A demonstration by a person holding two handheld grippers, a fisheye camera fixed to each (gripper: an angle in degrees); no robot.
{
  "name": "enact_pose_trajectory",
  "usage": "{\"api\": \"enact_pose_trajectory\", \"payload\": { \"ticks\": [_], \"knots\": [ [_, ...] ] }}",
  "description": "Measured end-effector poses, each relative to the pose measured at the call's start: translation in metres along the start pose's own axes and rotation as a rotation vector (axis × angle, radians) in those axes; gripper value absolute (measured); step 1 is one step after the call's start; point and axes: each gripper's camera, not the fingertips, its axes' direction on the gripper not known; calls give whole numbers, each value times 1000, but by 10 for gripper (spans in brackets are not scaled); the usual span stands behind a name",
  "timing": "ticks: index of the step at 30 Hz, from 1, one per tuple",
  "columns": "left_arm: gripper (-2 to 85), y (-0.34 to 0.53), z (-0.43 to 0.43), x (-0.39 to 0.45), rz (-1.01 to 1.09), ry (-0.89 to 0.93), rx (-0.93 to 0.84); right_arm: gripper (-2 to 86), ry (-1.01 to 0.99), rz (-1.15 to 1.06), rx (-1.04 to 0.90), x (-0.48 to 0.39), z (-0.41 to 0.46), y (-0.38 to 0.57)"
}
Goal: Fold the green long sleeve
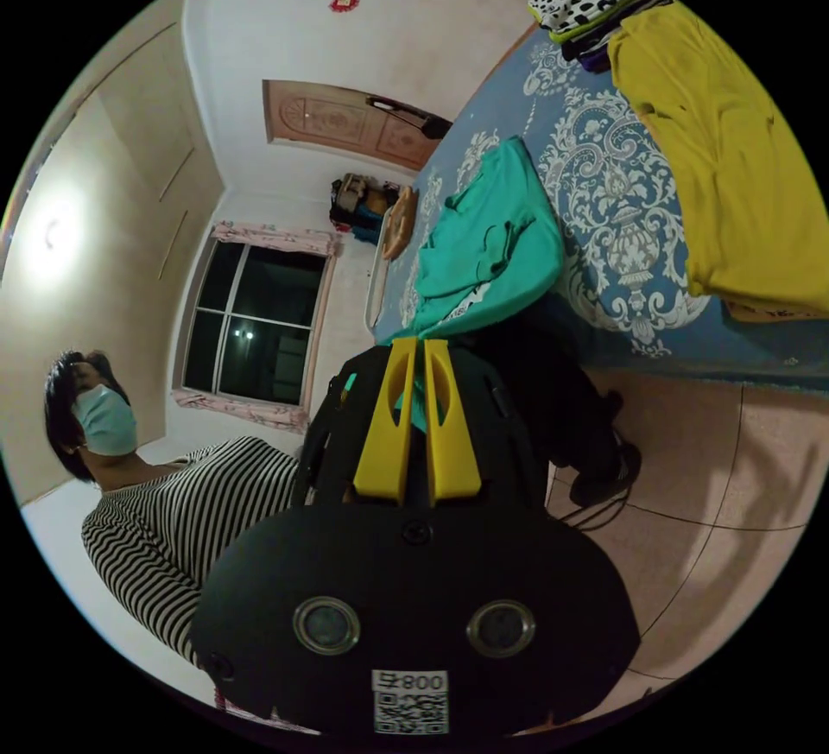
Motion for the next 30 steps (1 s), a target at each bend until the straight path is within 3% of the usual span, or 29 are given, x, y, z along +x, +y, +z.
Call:
{"api": "enact_pose_trajectory", "payload": {
  "ticks": [18, 30],
  "knots": [
    [30, -272, 169, -2, 69, -101, -47, 12, 73, -33, -12, 15, 77, -299],
    [37, -470, 303, -90, -62, -277, -50, 15, 179, 75, -107, 92, 193, -532]
  ]
}}
